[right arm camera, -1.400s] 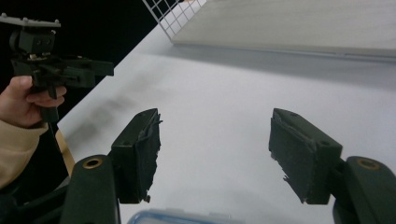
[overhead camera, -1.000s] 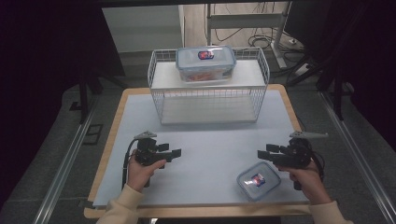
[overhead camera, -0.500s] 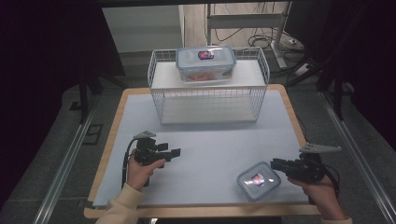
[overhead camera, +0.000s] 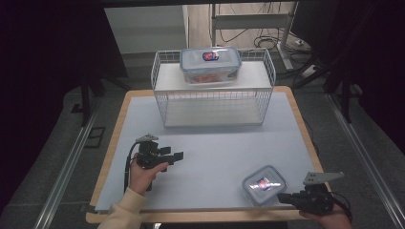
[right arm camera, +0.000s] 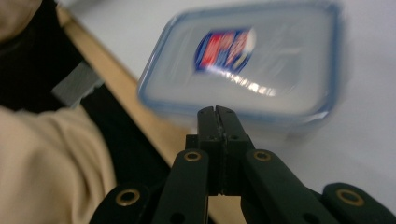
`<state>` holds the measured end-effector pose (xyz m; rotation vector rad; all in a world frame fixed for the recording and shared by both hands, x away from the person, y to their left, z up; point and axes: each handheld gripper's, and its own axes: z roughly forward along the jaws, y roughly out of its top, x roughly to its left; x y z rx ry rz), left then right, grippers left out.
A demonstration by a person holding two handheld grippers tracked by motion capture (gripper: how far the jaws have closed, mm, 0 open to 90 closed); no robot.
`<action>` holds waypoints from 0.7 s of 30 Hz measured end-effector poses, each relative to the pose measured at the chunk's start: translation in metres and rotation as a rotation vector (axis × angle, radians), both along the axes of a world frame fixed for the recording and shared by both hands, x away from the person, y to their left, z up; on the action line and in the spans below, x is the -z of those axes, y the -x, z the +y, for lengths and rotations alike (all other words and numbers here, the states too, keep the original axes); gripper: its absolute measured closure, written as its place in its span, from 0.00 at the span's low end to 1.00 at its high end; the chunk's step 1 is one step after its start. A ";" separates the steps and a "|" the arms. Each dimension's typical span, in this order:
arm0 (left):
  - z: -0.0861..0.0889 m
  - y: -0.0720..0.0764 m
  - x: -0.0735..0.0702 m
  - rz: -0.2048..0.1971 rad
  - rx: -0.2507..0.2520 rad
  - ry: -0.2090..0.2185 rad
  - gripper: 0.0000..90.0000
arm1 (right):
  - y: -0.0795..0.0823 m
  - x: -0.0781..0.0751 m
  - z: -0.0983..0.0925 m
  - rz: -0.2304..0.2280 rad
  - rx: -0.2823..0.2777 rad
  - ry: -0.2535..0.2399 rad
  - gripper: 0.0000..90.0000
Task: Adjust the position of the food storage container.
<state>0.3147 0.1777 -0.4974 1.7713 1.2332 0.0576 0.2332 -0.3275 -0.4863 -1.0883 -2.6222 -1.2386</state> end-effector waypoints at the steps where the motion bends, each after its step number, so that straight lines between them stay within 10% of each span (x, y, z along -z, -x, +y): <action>1: 0.000 0.000 0.001 0.004 -0.001 0.001 0.32 | 0.001 0.002 -0.001 0.004 -0.011 0.004 0.99; 12: -0.004 -0.001 0.004 0.013 0.005 -0.006 0.32 | -0.002 0.018 0.019 0.000 -0.053 0.105 0.99; 21: -0.003 -0.001 0.003 0.013 0.002 0.001 0.32 | -0.012 0.017 0.029 -0.032 -0.007 0.088 0.99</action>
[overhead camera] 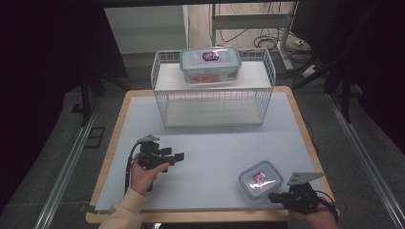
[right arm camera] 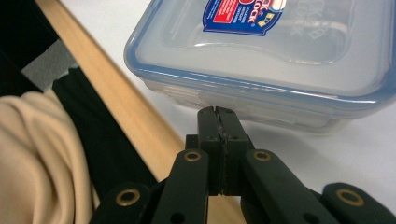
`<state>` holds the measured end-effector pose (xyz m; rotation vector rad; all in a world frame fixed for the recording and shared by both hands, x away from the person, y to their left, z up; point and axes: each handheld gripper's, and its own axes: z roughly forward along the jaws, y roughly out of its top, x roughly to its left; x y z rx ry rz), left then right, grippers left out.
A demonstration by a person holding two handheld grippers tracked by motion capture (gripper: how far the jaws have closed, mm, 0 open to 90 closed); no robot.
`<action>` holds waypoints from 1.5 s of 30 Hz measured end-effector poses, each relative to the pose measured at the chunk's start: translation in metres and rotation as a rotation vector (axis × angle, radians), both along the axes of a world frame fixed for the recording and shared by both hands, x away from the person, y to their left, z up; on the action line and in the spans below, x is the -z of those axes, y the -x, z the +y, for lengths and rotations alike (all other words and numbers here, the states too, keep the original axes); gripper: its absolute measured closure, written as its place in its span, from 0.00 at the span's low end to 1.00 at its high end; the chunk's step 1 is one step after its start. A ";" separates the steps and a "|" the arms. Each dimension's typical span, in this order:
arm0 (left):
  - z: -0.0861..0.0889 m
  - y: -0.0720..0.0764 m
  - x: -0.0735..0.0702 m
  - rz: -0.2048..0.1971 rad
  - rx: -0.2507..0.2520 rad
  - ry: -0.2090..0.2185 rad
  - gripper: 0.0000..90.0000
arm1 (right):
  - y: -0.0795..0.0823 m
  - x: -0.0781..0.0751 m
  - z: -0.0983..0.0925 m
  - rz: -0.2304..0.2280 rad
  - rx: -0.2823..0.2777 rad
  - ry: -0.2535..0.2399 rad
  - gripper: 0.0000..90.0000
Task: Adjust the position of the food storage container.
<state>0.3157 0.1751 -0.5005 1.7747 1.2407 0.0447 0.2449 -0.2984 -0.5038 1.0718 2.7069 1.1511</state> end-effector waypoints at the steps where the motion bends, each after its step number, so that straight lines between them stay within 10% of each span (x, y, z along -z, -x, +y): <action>1: 0.000 0.000 0.000 0.000 0.000 0.000 0.32 | -0.002 0.000 0.002 -0.003 0.001 -0.002 0.99; 30: 0.005 0.001 -0.002 -0.007 -0.014 0.011 0.32 | -0.069 0.006 0.066 -0.039 0.041 0.011 0.99; 45: 0.006 0.002 -0.003 -0.012 -0.016 0.010 0.31 | -0.068 0.004 0.062 -0.043 0.054 -0.006 0.99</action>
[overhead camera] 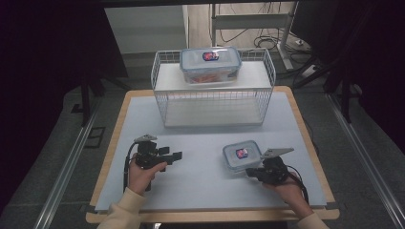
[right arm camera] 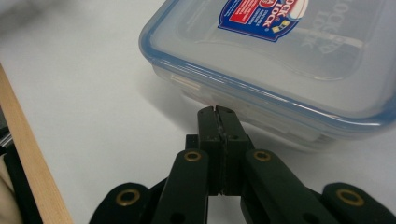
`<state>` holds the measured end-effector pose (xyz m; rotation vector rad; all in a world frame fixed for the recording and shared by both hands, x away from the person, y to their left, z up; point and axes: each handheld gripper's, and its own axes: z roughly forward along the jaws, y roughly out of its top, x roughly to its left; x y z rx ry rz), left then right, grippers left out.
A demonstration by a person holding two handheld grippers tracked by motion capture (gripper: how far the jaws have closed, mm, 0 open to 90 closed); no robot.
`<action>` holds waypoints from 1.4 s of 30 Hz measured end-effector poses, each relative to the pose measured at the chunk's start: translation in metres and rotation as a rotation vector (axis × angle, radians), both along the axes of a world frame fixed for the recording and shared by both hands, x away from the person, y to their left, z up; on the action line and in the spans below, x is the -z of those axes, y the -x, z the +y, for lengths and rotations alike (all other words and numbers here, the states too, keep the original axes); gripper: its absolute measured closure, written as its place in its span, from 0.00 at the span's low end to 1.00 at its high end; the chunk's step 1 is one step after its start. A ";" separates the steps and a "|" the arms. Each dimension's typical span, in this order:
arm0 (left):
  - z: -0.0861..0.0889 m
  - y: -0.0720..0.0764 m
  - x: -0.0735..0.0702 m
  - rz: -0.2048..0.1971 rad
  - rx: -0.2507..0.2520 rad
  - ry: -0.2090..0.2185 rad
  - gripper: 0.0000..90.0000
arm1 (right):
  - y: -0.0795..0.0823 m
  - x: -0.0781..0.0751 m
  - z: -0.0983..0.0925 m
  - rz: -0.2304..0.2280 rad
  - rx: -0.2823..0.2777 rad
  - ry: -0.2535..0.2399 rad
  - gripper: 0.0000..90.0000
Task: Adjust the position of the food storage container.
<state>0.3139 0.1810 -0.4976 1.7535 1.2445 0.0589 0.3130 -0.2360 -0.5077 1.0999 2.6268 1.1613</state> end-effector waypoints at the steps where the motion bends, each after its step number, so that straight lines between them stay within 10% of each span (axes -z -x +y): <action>1: 0.000 0.000 0.000 -0.001 -0.001 0.002 0.31 | 0.001 -0.002 -0.003 0.000 0.001 -0.001 0.99; 14: -0.004 -0.001 0.002 0.005 0.012 -0.010 0.31 | -0.030 -0.004 -0.061 -0.004 0.215 -0.004 0.99; 42: 0.001 0.000 0.000 0.000 0.002 -0.009 0.31 | -0.042 0.006 0.019 -0.005 0.107 0.025 0.99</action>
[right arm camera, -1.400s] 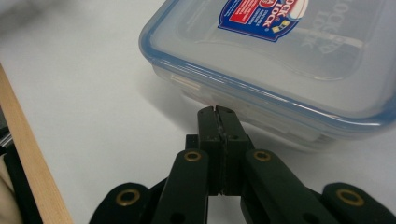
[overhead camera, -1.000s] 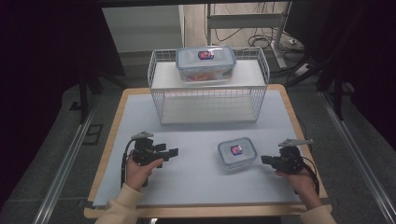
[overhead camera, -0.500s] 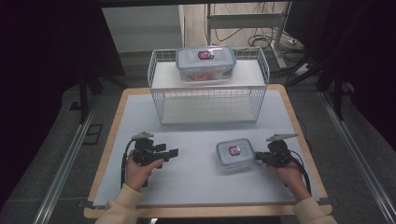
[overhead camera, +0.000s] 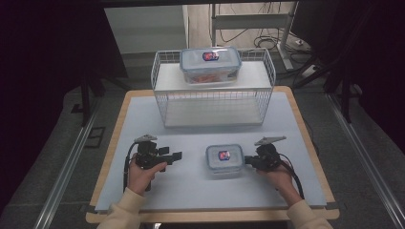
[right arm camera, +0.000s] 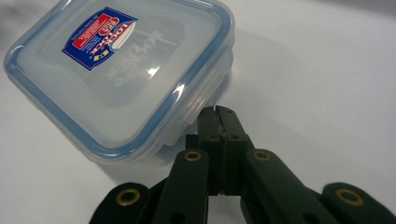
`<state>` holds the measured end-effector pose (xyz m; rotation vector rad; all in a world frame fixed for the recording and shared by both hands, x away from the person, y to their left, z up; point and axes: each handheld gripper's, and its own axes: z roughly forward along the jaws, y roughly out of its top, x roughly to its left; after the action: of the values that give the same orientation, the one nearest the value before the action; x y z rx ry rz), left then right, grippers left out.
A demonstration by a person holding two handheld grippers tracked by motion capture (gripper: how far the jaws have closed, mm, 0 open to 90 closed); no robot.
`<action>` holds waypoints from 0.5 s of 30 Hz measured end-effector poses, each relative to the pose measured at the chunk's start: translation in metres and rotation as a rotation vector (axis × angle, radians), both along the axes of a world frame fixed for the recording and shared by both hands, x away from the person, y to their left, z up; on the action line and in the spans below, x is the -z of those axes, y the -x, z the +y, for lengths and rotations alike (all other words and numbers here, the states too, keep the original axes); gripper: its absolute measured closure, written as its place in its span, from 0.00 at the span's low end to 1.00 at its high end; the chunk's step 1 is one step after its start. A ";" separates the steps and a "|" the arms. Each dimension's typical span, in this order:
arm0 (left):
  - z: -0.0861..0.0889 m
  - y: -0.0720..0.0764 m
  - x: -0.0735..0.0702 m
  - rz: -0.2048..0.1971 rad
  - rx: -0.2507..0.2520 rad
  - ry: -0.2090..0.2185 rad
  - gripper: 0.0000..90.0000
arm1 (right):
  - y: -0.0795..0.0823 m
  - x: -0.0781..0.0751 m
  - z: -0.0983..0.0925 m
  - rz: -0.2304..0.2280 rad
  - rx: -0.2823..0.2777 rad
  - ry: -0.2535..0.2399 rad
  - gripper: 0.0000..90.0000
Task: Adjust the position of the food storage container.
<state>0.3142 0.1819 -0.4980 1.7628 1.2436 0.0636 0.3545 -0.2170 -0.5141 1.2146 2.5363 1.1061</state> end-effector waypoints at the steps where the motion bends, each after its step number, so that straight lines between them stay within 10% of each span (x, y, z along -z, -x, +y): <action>1: 0.000 0.000 0.000 0.000 -0.002 0.002 0.31 | 0.000 0.000 0.002 0.001 0.001 -0.003 0.99; 15: 0.002 0.001 -0.001 -0.004 -0.008 -0.001 0.31 | 0.003 0.002 0.026 0.010 -0.049 -0.014 0.99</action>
<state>0.3135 0.1843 -0.4971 1.7579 1.2478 0.0724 0.3514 -0.1912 -0.5158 1.1698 2.5833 1.1329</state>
